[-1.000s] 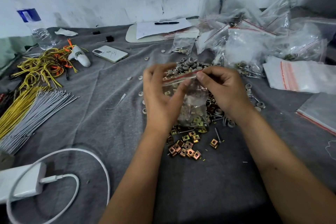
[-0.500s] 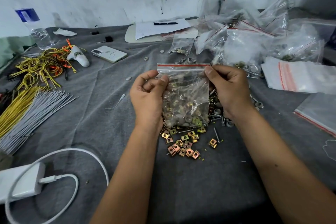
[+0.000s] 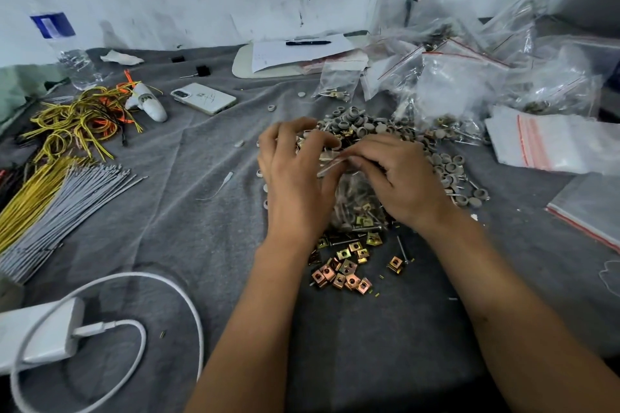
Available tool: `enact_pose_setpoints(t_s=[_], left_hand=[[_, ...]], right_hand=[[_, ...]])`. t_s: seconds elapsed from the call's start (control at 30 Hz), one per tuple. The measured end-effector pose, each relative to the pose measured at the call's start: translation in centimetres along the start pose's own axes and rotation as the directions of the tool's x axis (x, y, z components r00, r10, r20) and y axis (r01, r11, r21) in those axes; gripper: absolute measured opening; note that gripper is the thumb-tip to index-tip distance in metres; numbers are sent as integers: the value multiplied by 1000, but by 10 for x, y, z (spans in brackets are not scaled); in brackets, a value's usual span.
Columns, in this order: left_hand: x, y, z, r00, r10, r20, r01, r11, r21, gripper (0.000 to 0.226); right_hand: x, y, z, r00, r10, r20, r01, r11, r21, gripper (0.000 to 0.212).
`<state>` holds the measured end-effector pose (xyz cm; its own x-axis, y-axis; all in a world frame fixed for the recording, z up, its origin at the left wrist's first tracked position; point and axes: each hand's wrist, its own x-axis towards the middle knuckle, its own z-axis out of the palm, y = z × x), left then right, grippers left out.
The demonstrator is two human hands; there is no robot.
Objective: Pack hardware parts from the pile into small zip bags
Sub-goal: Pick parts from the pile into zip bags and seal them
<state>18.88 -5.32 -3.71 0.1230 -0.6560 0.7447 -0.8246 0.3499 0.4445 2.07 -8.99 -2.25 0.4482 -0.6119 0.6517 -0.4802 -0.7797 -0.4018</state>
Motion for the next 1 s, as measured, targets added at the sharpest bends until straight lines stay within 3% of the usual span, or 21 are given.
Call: enact_pose_setpoints(t_s=[0.1,0.33,0.63,0.8,1.0], left_hand=[[-1,-2,1,1000,22,17,-22,1000,3,19],[0,-1,0,1000,27,12,-26,999,-45,12],[0,0,1,999,32,34,-30,998,-58,12],[1,-2,-1,998,-37,40,40,996,-84,14],[2,-2,0,998,-7,56,10,998,-58,12]], right_hand=[[0,-1,1,1000,-25,0,25,1000,-13,15],[-1,-5,-3,984,11,-175,-14,1000,-14,12],[-1,-4,-3,999,18,-38,-17,1000,14,10],[0,-3,-3,999,15,-43,-14,1000,21,6],[0,-4,-2,998,32,-52,-31,999,16,4]])
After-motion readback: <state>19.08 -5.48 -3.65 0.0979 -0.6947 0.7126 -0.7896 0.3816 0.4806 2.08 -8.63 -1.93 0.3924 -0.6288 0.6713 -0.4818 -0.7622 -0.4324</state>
